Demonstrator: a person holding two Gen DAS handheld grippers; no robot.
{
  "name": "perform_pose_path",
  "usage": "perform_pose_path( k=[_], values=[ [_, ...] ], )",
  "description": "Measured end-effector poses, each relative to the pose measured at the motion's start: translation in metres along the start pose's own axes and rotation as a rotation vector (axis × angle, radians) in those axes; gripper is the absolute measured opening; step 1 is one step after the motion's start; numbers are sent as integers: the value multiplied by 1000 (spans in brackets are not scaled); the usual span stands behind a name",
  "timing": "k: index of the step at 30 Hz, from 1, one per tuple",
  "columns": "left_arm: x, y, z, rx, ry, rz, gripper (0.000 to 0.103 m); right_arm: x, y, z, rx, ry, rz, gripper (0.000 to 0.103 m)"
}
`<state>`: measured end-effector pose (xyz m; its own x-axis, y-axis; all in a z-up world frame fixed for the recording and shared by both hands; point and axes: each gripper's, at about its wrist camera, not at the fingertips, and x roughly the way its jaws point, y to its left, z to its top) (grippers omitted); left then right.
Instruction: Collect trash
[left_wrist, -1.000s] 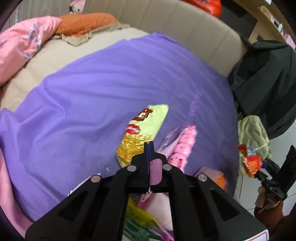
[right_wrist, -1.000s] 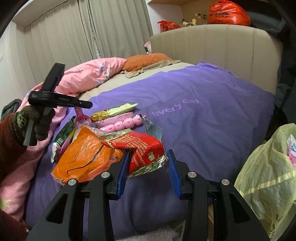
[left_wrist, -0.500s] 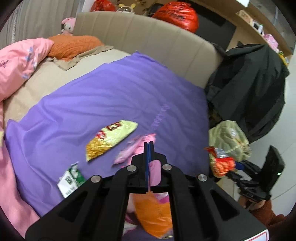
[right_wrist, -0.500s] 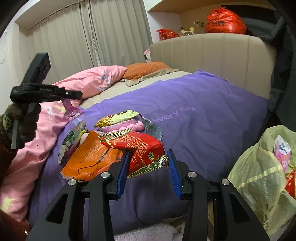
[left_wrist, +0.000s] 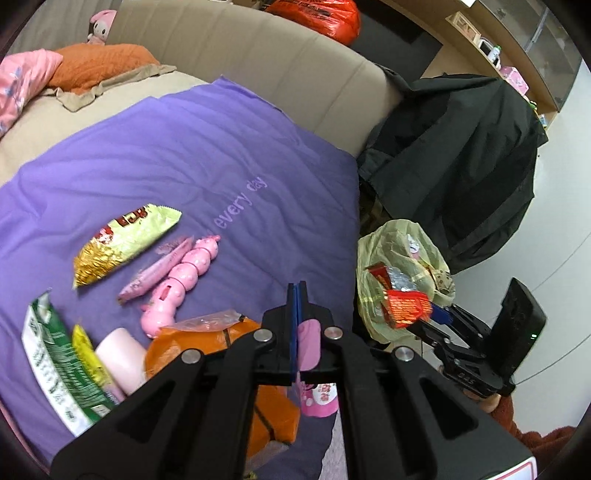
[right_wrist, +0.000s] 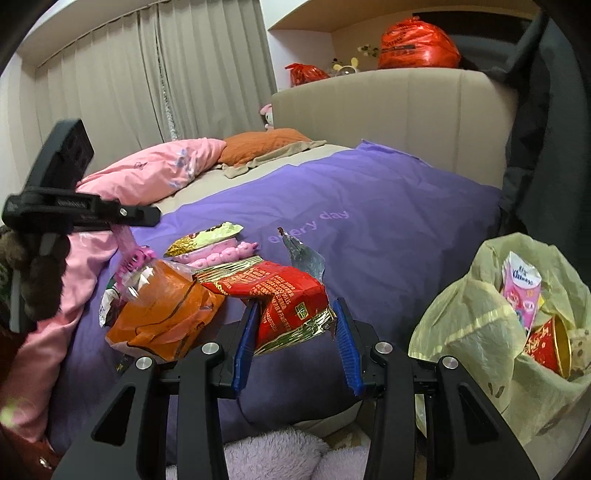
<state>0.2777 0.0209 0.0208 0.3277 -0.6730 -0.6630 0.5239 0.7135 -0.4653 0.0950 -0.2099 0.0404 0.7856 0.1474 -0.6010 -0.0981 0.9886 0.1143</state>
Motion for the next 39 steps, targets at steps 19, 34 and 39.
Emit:
perform_pose_path(
  k=[19,34,39],
  values=[
    [12,20,-42,34,37,155,41,12,6,-10,-36,32,30,39],
    [77,21,-50,-169,125,196,53,-7,-9,-12,-13,-8,-10,39],
    [94,26,-42,-232,98,217,21,-14,-15,-13,-21,-13,-28,39]
  ],
)
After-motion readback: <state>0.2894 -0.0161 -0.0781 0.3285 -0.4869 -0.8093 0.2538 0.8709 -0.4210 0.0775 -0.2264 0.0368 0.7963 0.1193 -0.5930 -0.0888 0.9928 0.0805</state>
